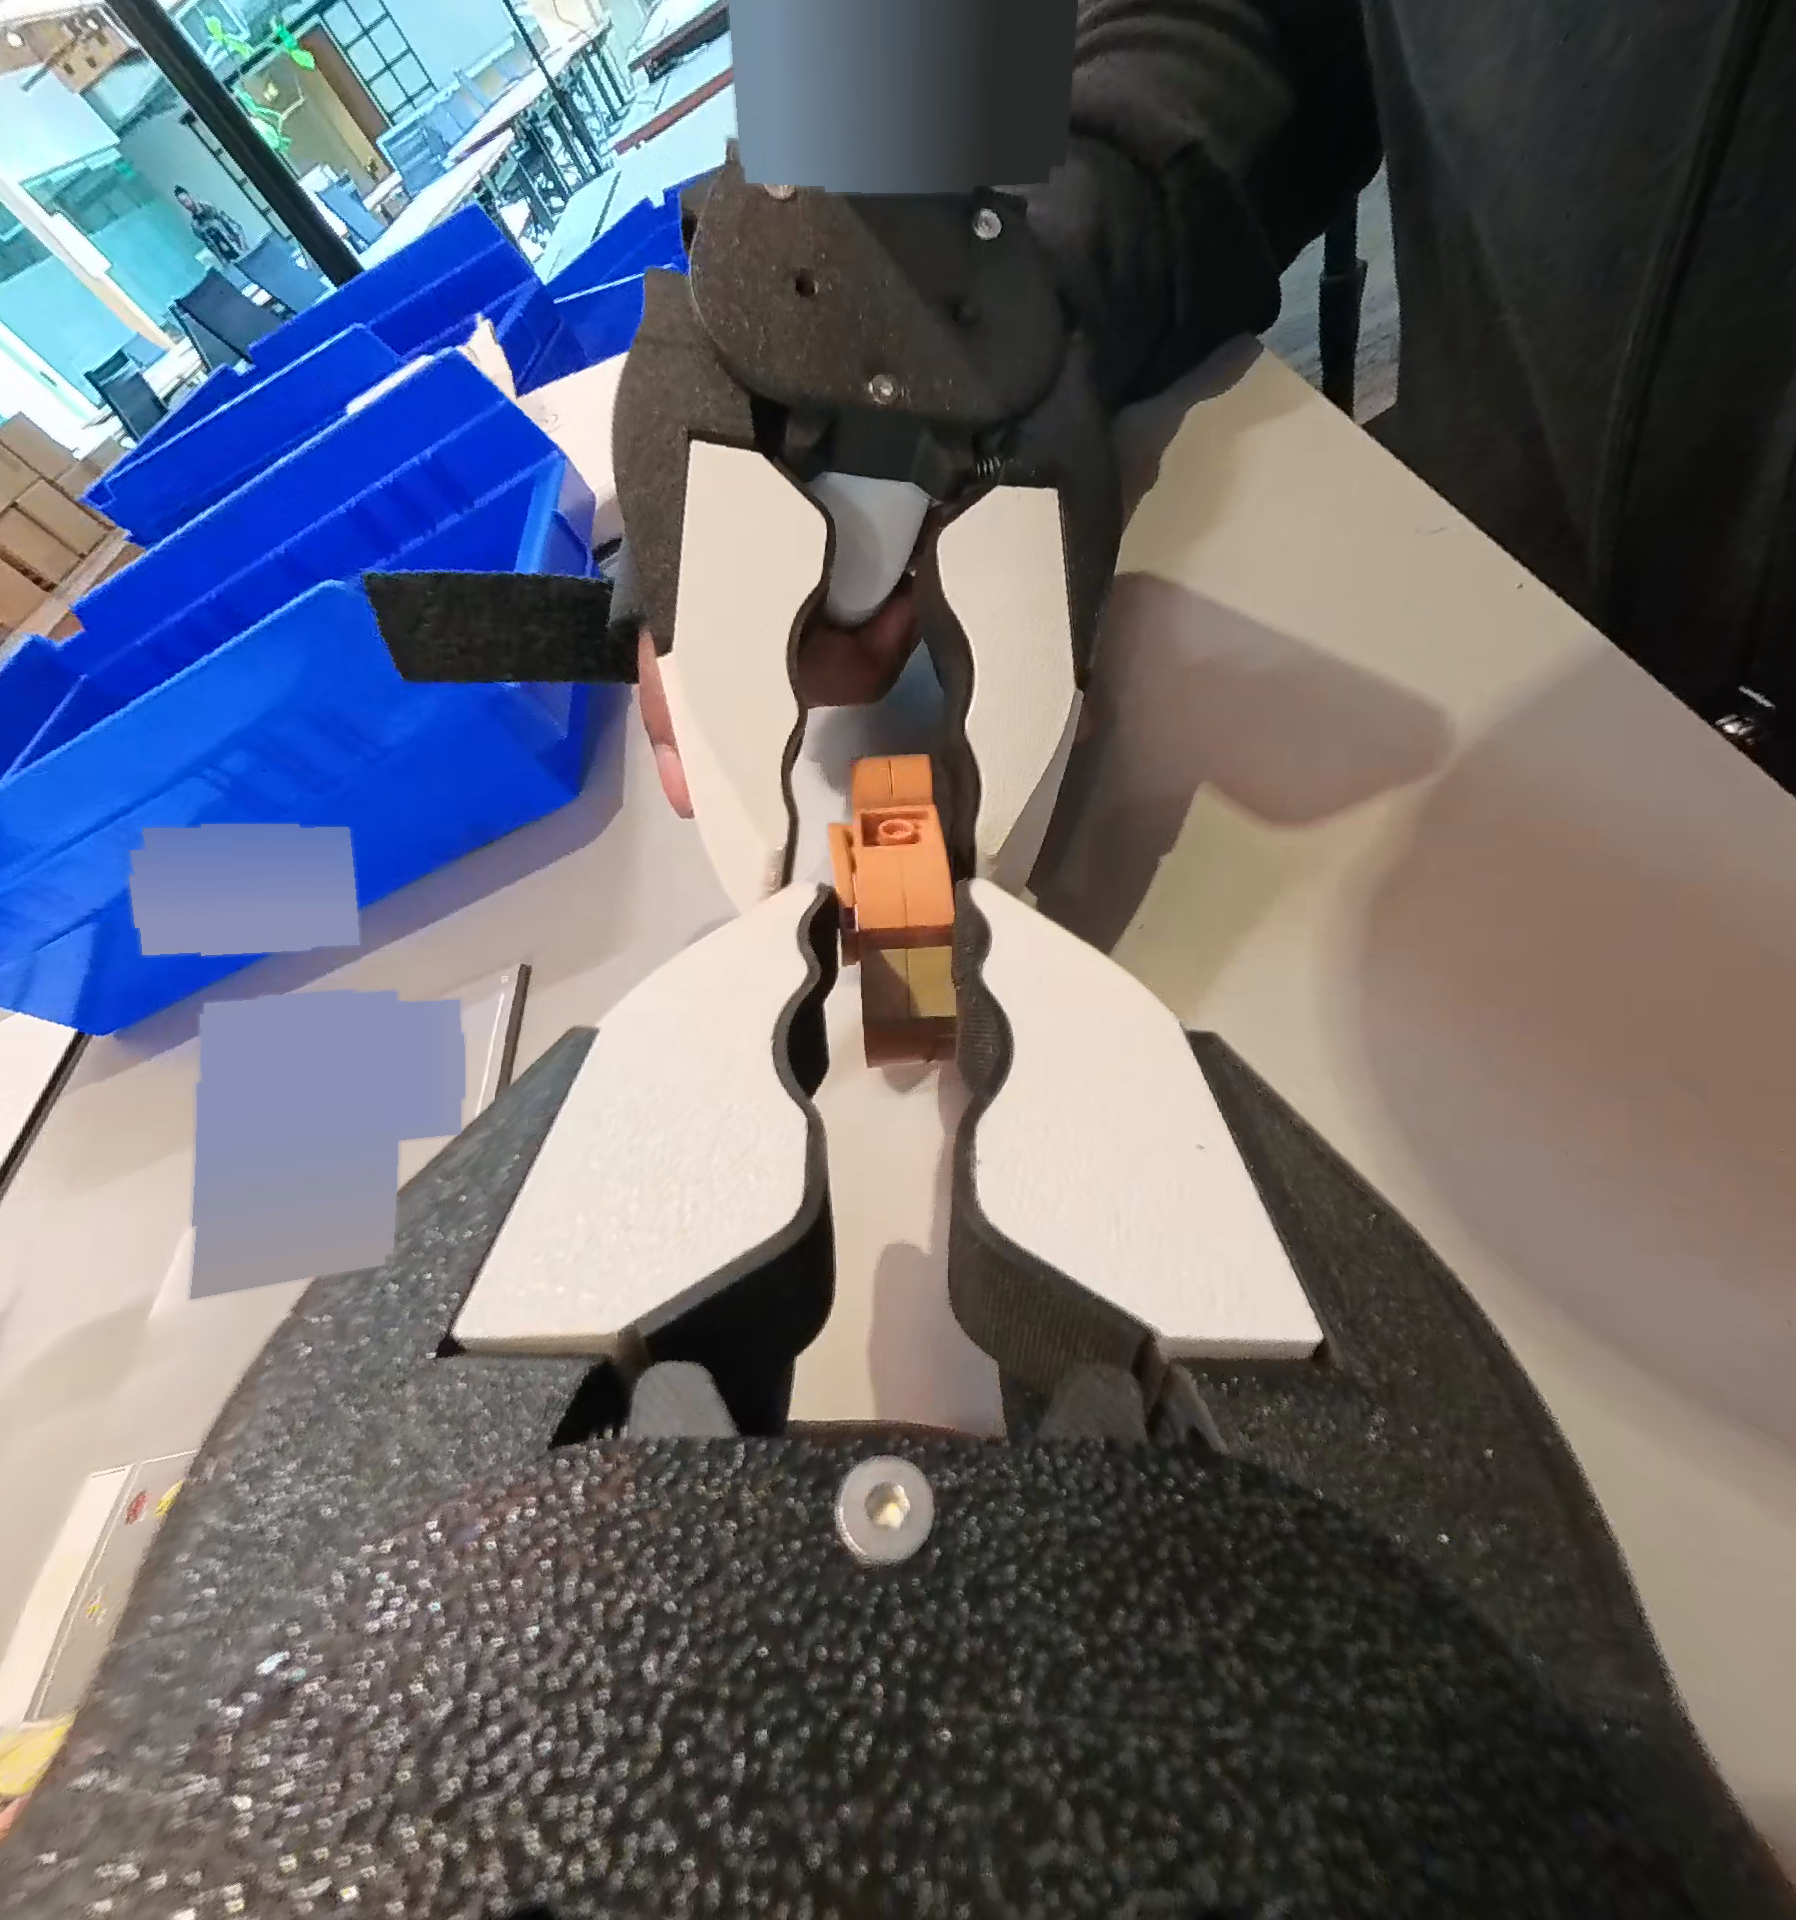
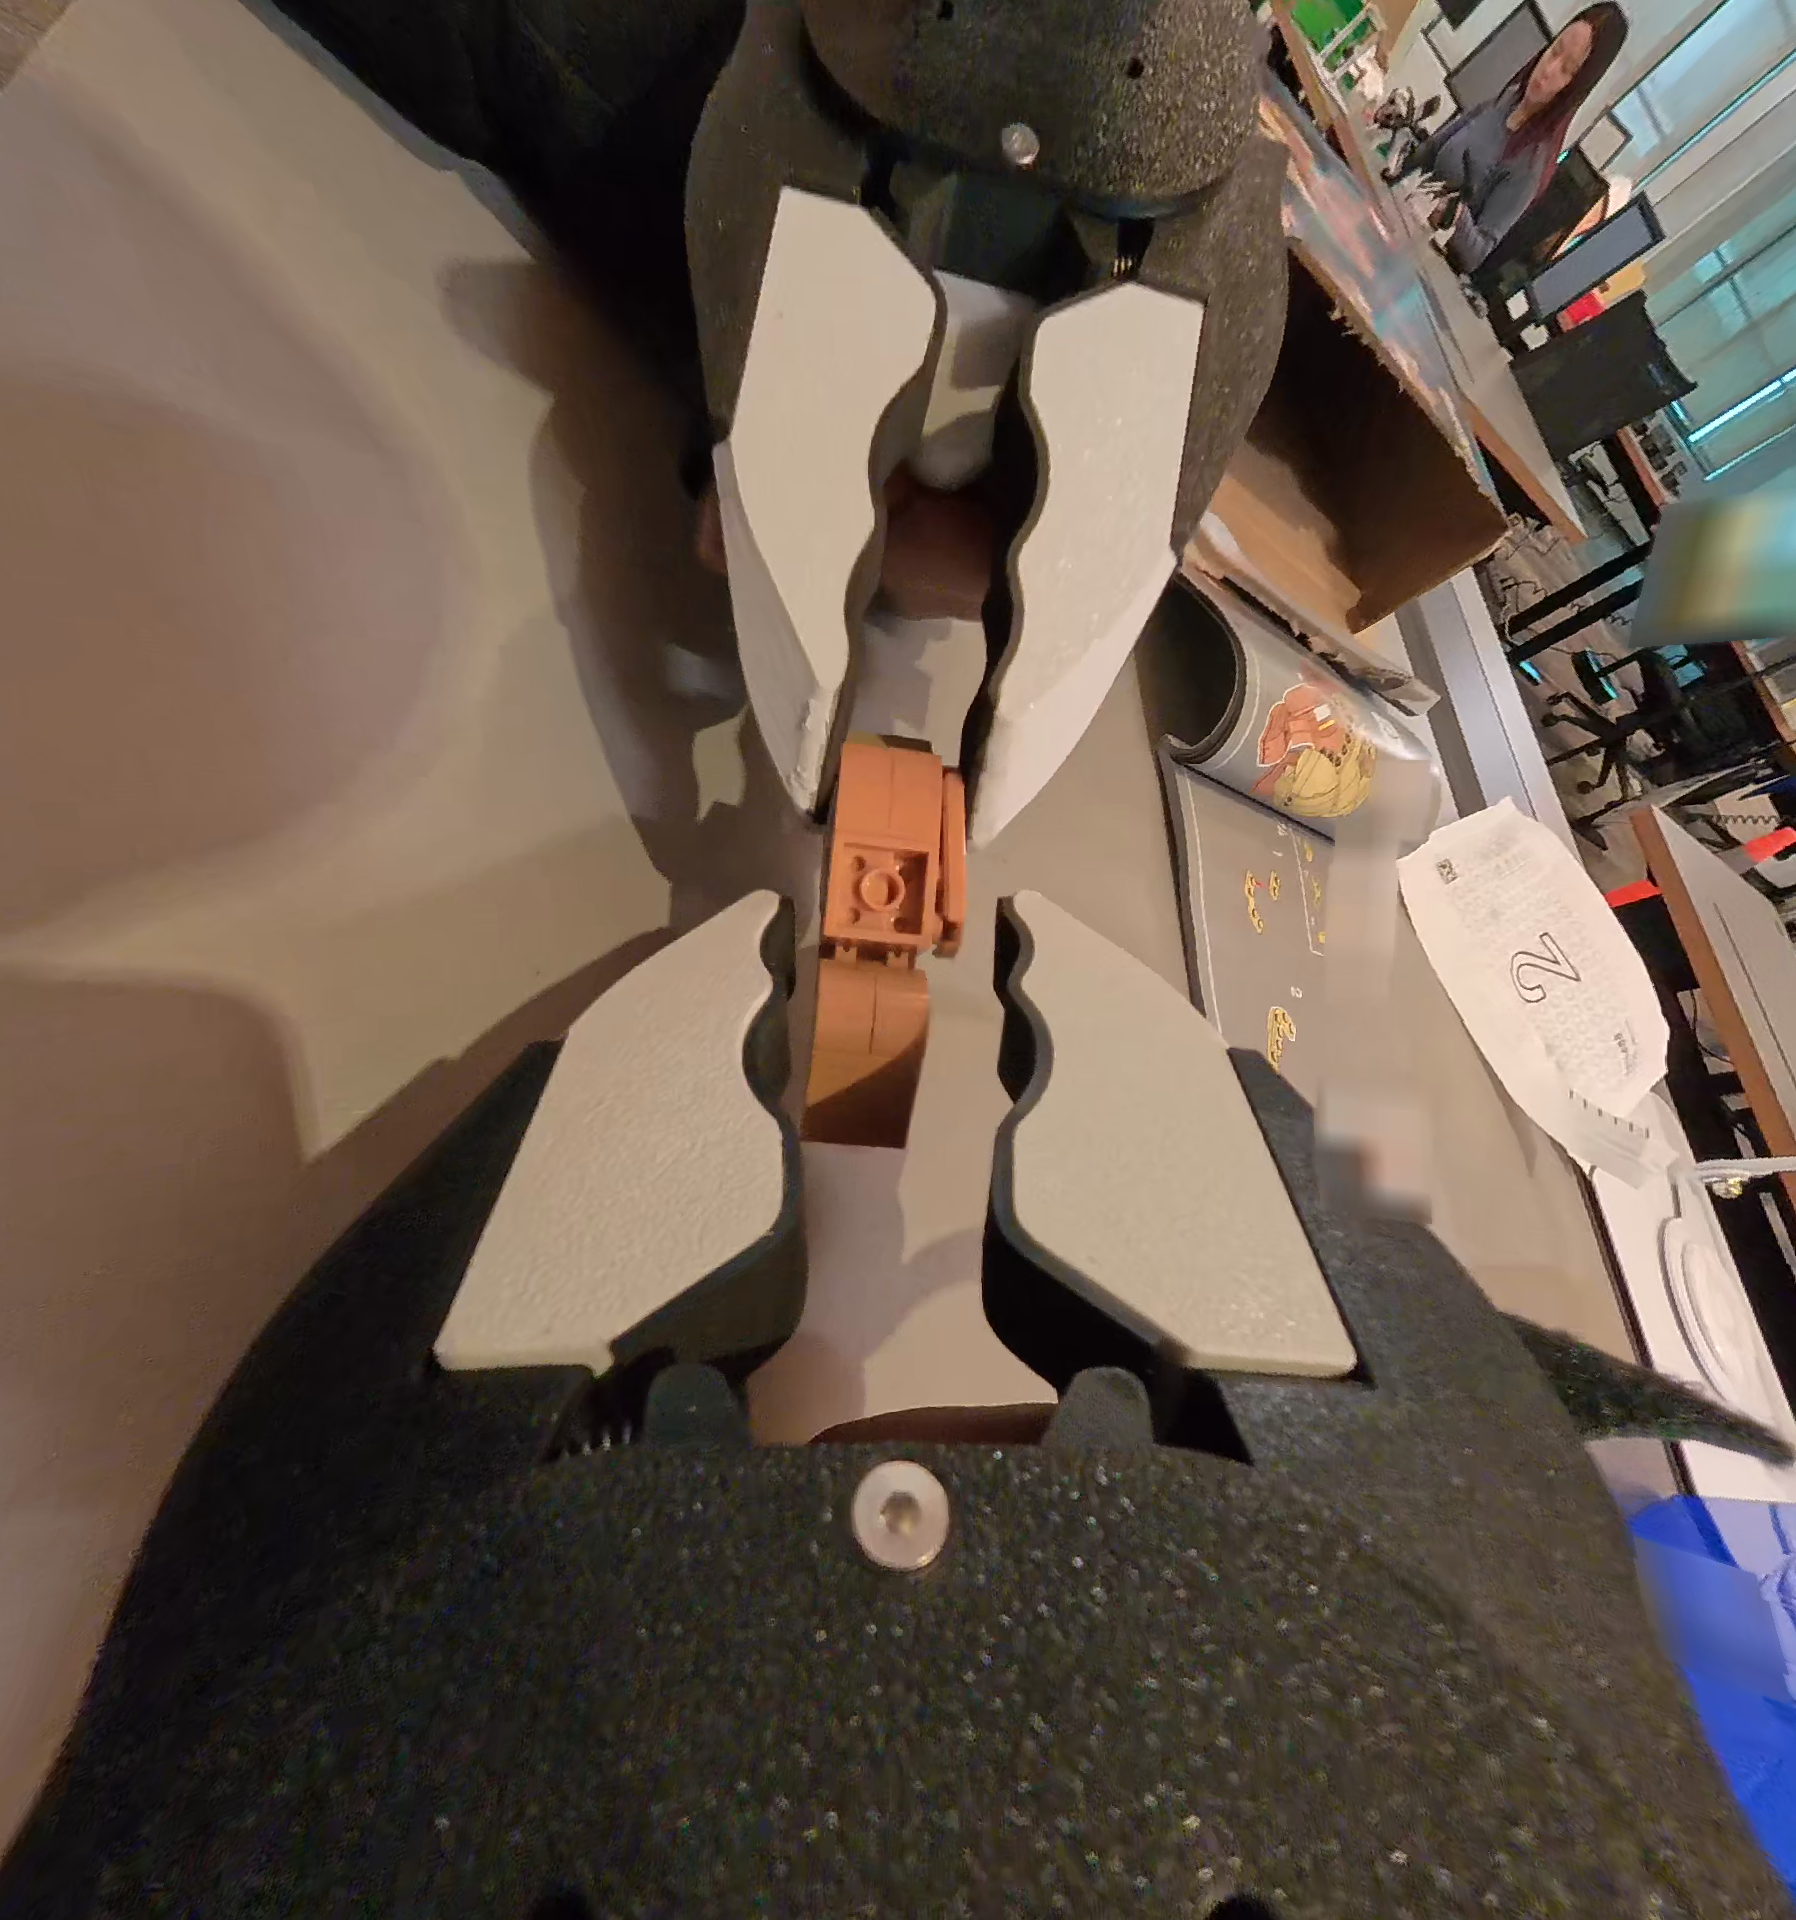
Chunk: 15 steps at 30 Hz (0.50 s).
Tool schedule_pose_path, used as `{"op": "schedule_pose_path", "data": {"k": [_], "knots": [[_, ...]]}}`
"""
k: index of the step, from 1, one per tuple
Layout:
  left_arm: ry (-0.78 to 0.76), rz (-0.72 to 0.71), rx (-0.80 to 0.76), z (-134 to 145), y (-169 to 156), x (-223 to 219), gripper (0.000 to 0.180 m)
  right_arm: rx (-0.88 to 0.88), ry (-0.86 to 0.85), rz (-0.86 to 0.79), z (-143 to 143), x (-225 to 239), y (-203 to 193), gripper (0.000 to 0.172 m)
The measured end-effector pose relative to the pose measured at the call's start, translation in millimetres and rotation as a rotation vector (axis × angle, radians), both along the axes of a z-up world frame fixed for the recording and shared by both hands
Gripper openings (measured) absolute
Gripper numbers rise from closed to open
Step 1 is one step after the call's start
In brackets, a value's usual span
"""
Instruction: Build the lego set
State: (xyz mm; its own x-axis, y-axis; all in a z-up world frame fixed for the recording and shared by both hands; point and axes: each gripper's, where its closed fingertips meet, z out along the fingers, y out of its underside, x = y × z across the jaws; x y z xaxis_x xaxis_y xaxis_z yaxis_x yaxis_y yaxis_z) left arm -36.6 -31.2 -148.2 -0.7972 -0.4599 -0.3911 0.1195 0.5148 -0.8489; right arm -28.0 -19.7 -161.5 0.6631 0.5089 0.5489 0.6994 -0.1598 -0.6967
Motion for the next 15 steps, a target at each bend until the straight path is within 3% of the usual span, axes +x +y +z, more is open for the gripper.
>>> {"op": "schedule_pose_path", "data": {"k": [4,7,15], "knots": [[-0.013,-0.014,-0.013,2.5,-1.4,-2.5,0.021,0.006,0.019,-0.001,2.1,0.4,0.2,0.035],[-0.029,-0.013,-0.016,3.9,-1.5,-2.5,0.021,0.006,0.029,0.028,2.7,-2.6,-2.5,0.025],[-0.071,-0.047,0.010,2.7,-6.6,-7.1,0.022,-0.001,-0.007,0.041,-2.2,-3.6,-4.4,0.023]]}}
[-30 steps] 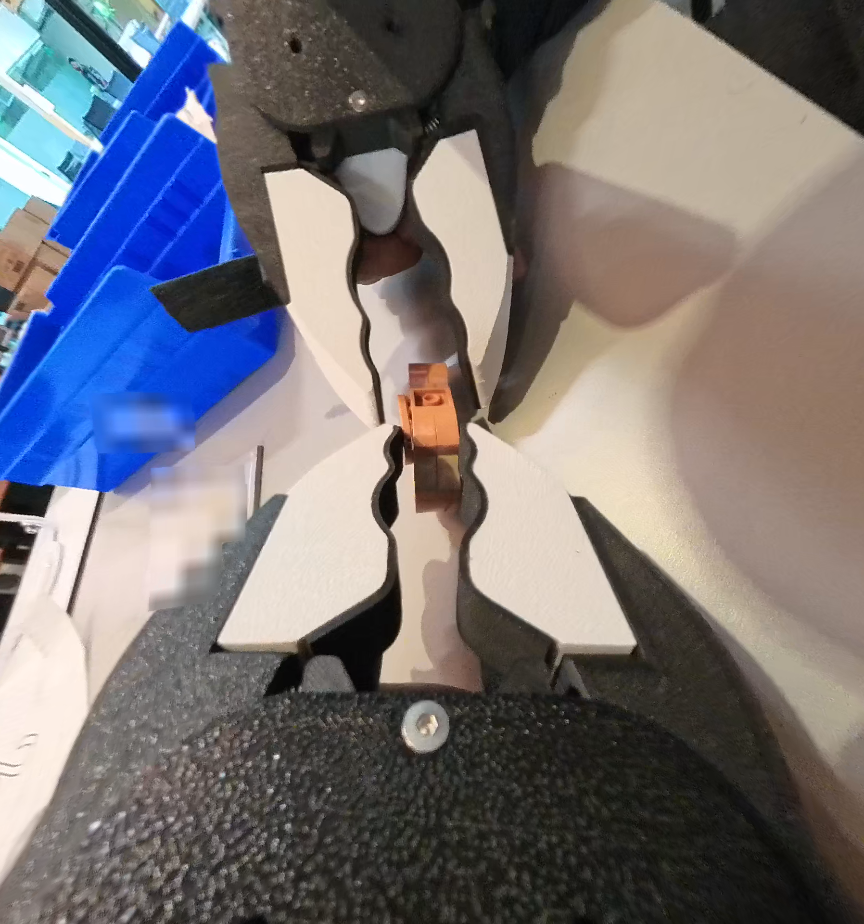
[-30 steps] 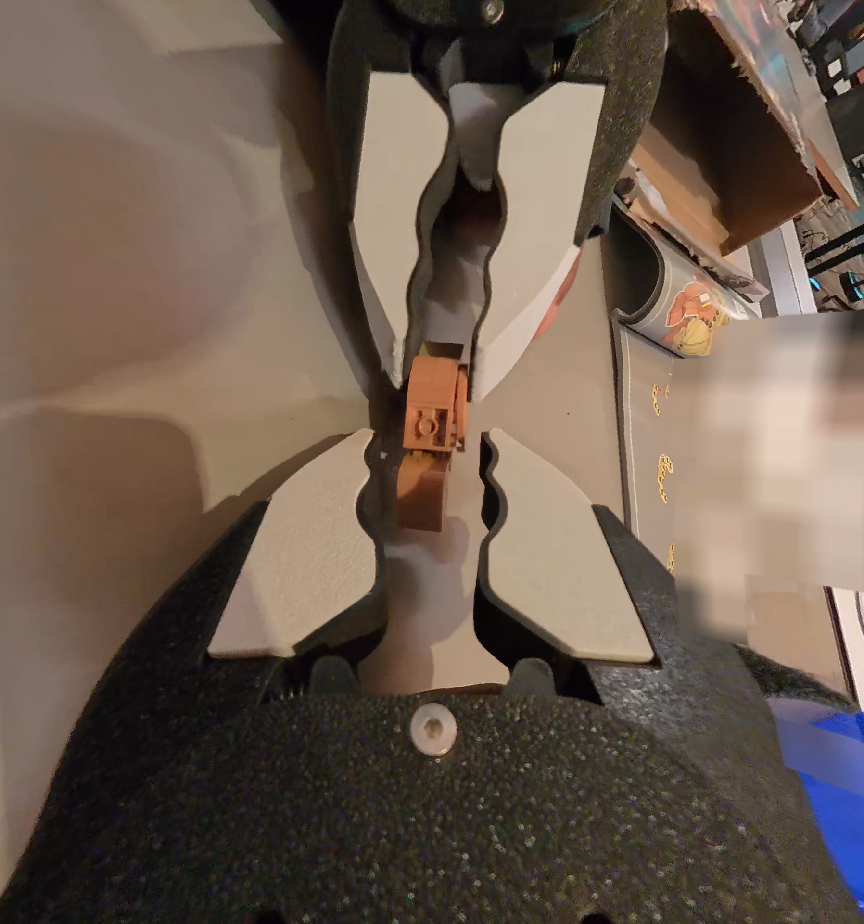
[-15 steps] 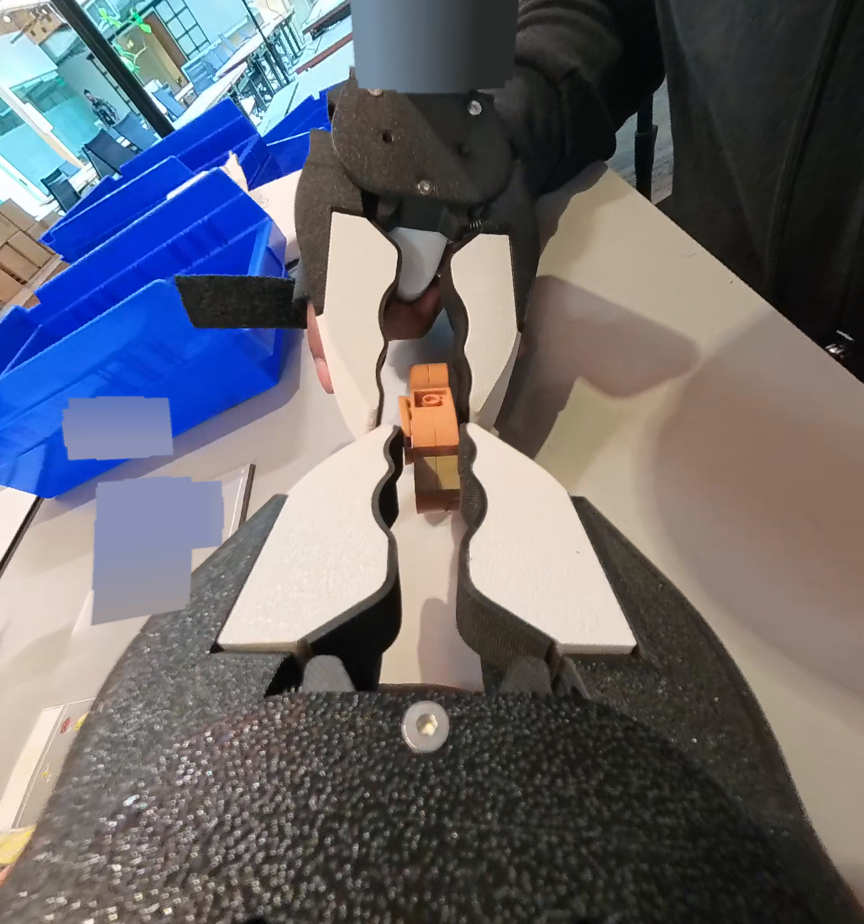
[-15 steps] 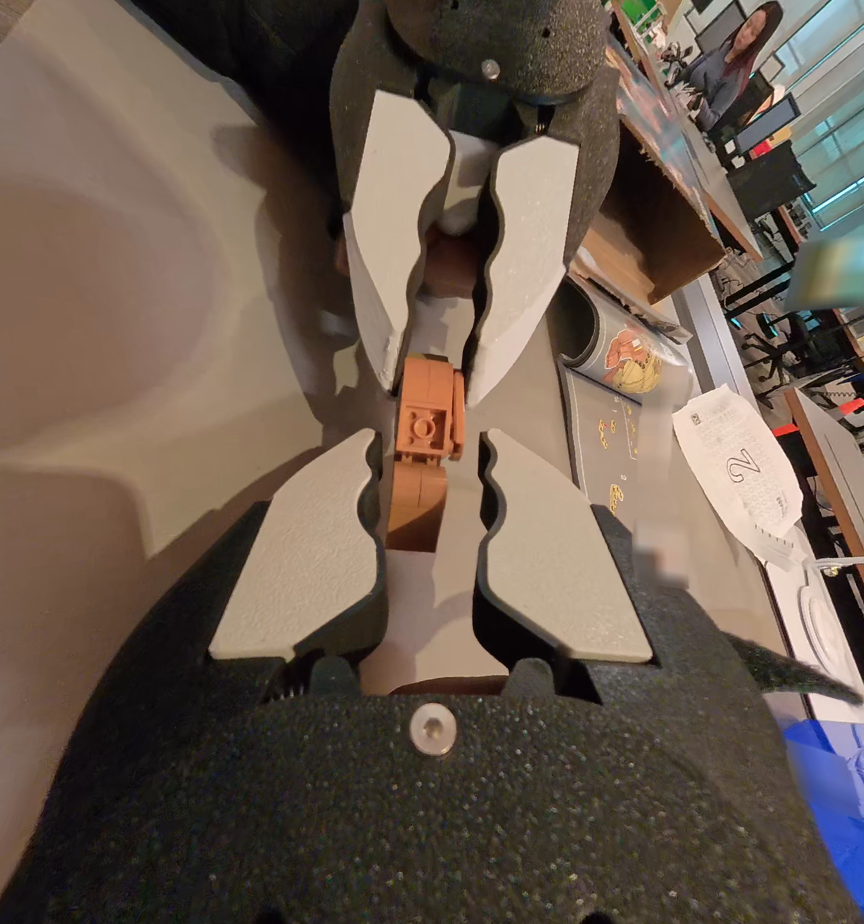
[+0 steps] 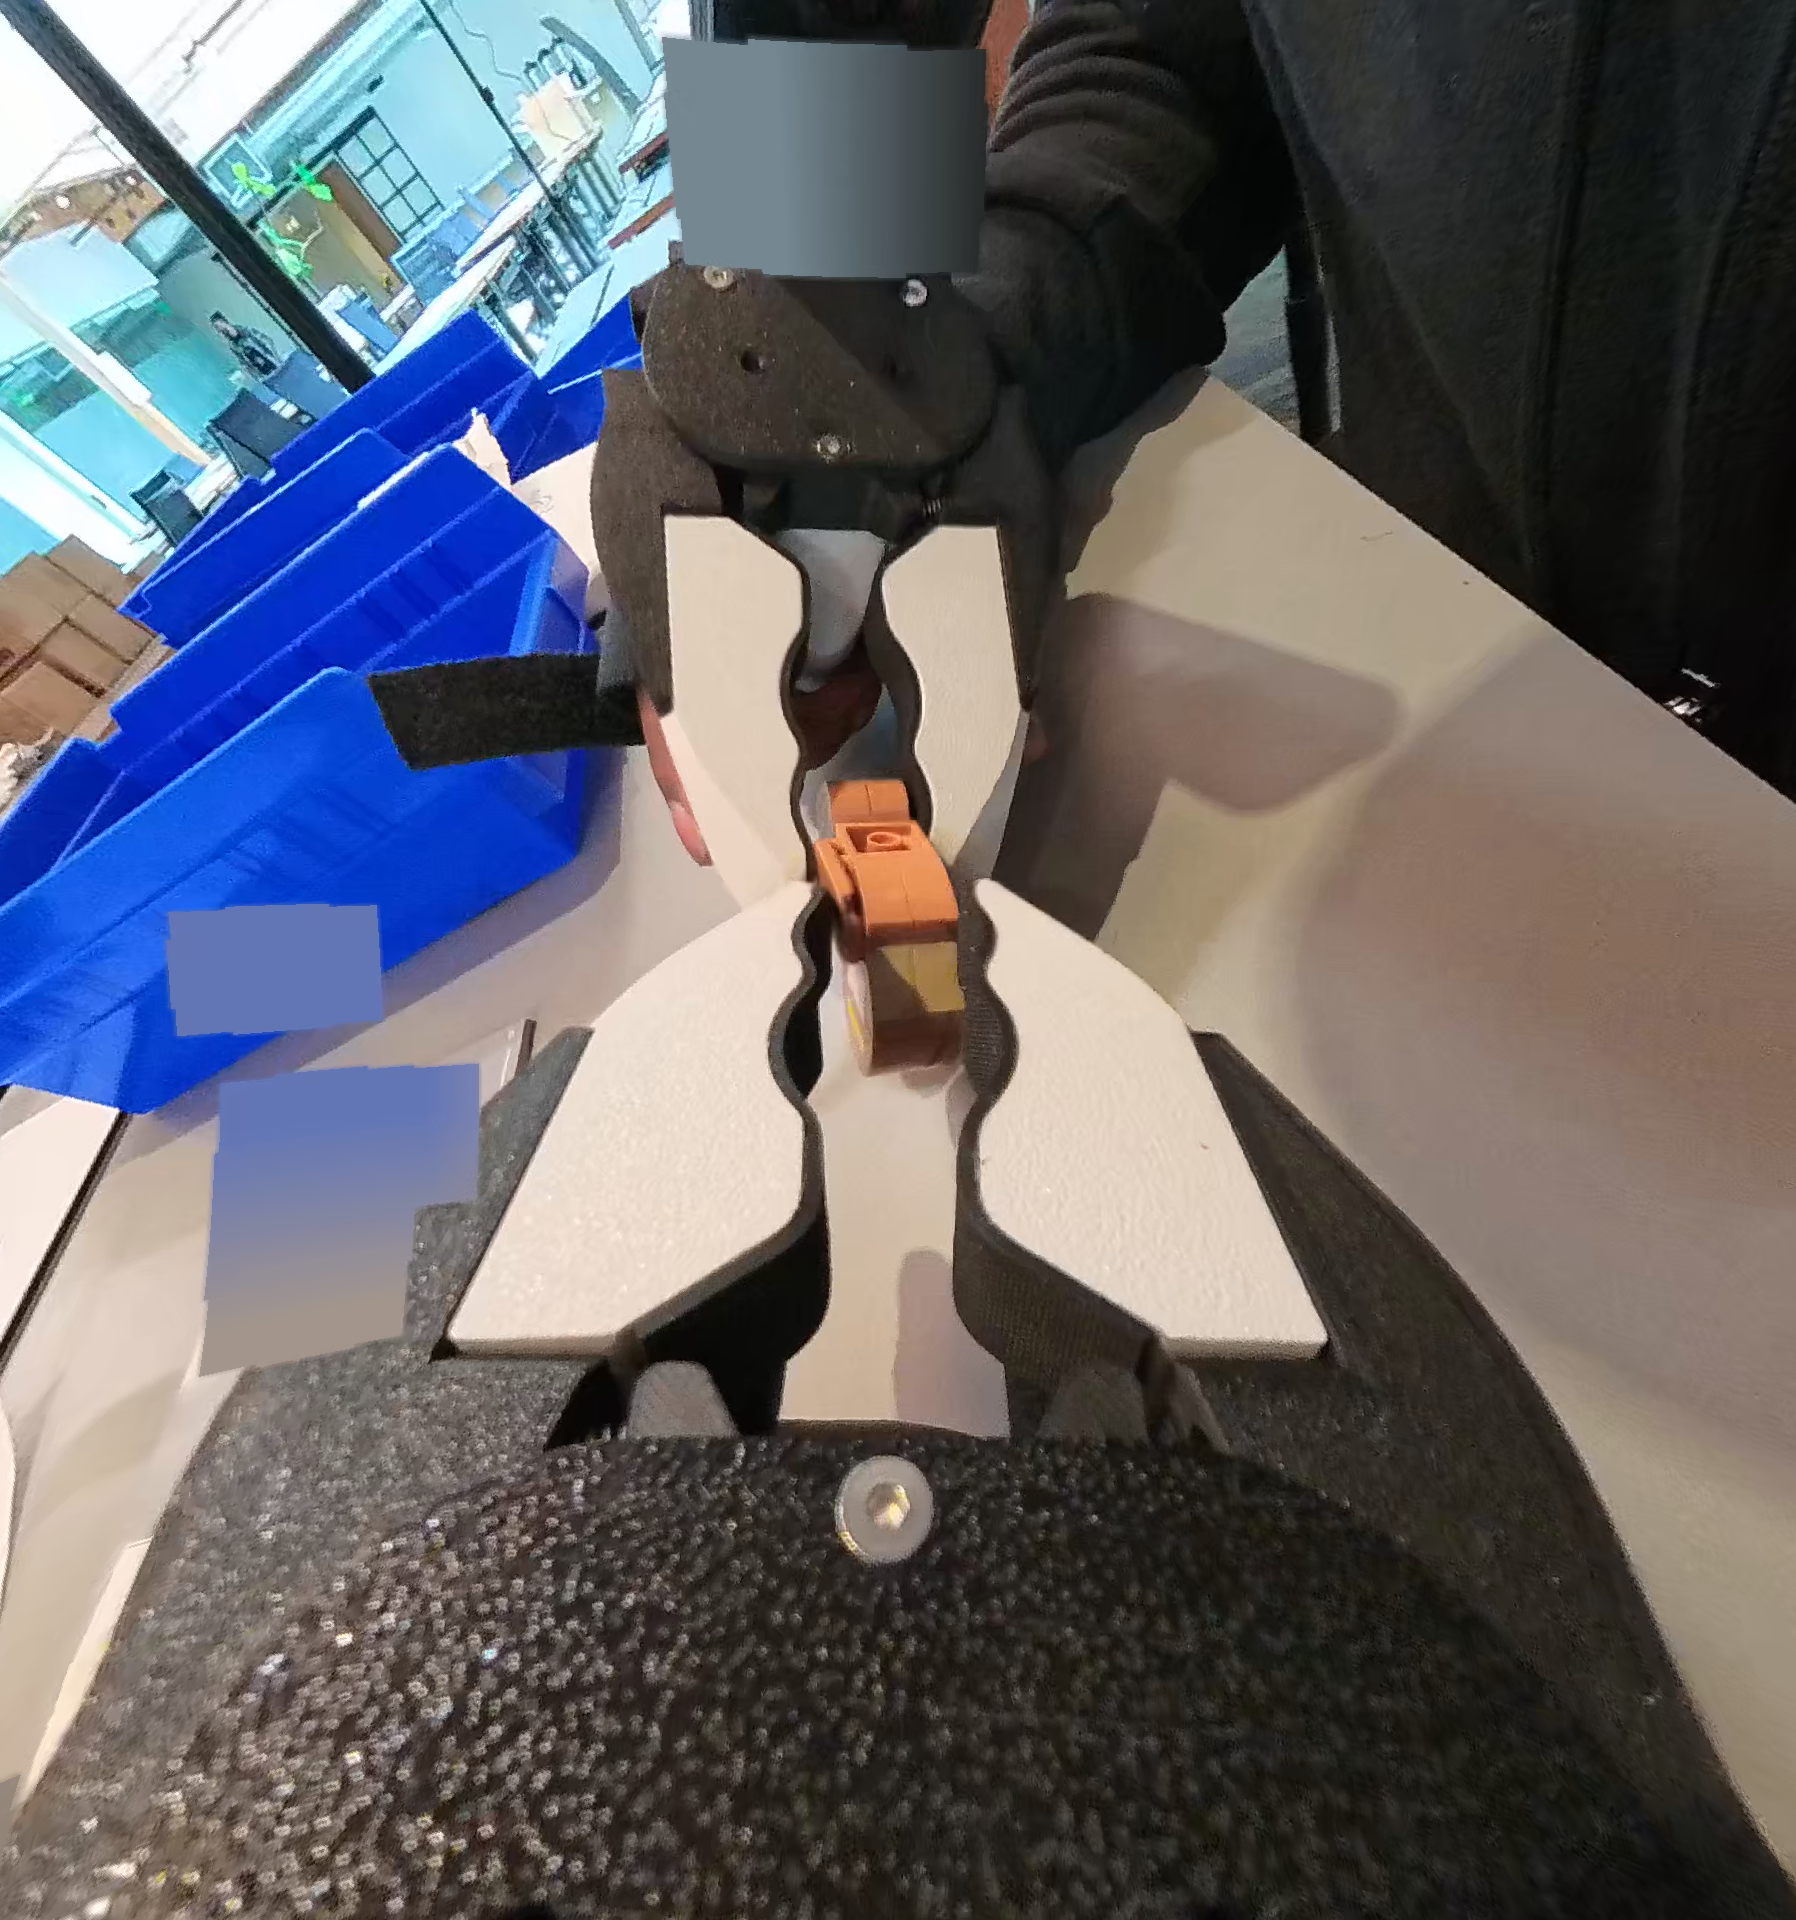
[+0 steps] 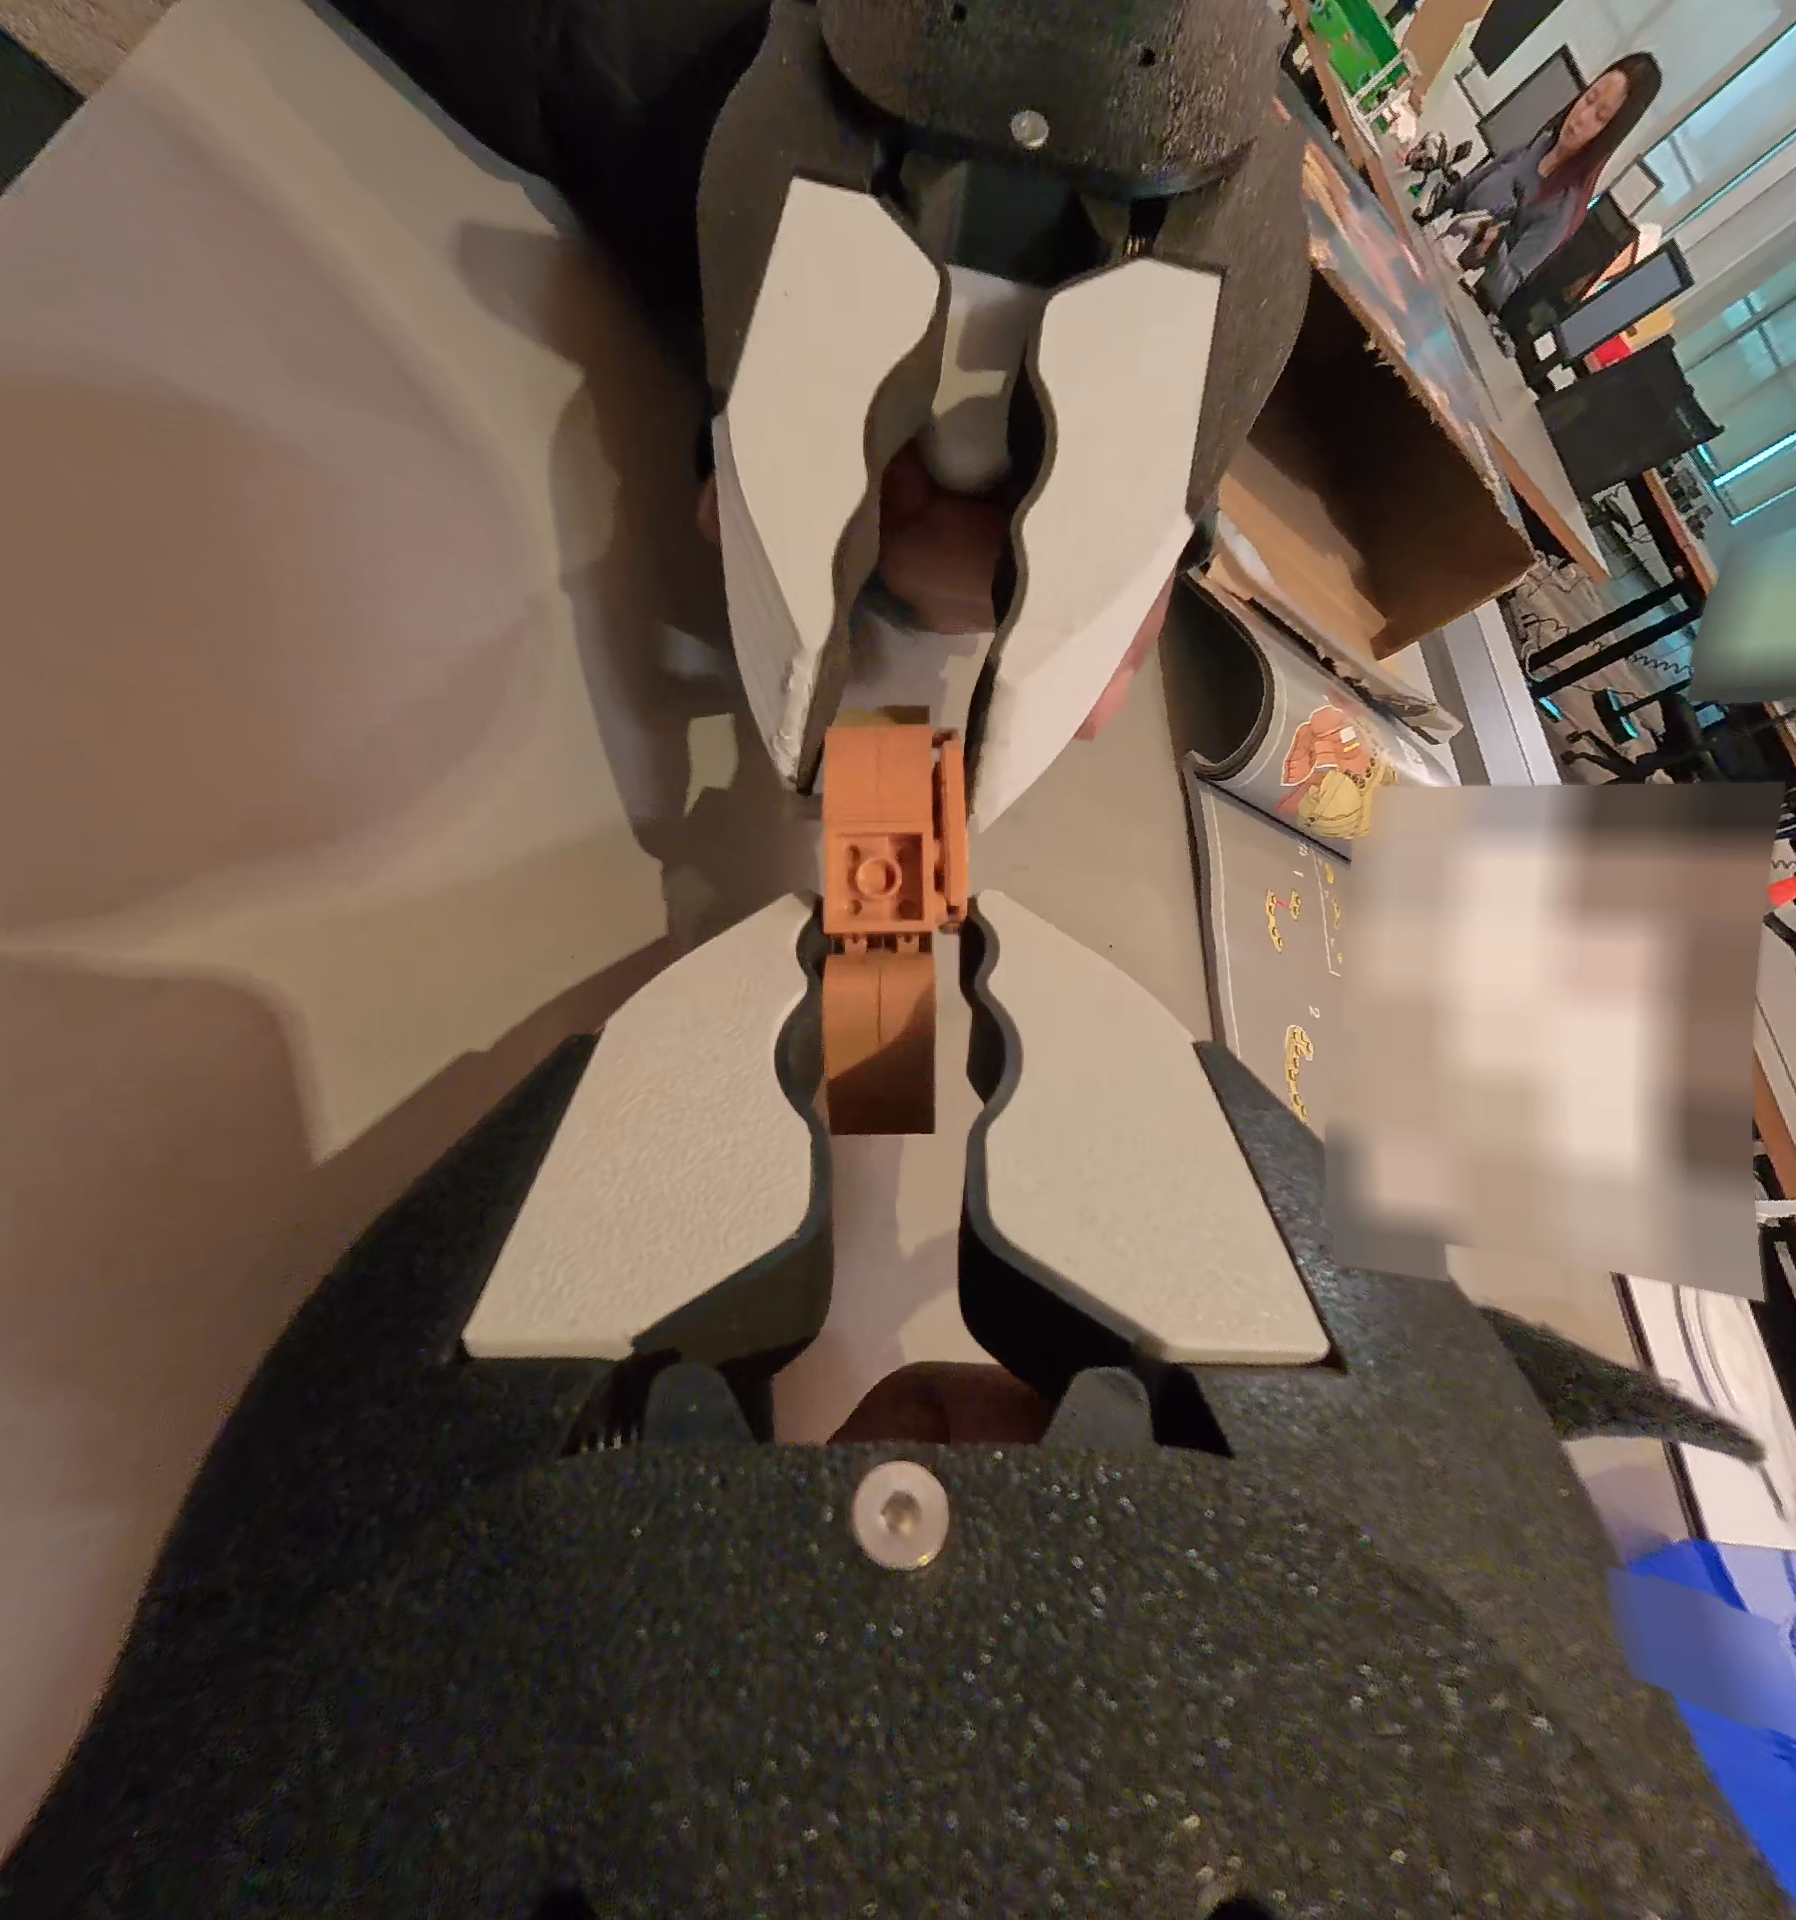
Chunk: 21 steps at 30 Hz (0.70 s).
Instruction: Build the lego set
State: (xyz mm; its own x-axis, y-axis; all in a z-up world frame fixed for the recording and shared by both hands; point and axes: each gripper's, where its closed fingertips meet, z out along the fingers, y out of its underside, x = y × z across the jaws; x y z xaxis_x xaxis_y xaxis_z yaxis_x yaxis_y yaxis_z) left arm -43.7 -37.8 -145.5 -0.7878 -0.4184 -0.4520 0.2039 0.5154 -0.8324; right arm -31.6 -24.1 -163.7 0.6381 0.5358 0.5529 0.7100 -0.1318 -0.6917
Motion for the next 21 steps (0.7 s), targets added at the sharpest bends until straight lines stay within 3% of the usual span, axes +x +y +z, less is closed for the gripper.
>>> {"op": "schedule_pose_path", "data": {"k": [6,21], "knots": [[-0.008,-0.007,0.019,-2.2,-2.0,-1.2,0.023,-0.001,0.009,-0.008,-0.5,0.2,0.8,0.031],[-0.076,0.024,0.101,-9.7,-3.4,1.4,0.023,-0.032,0.003,-0.005,-10.9,1.0,-1.9,0.023]]}}
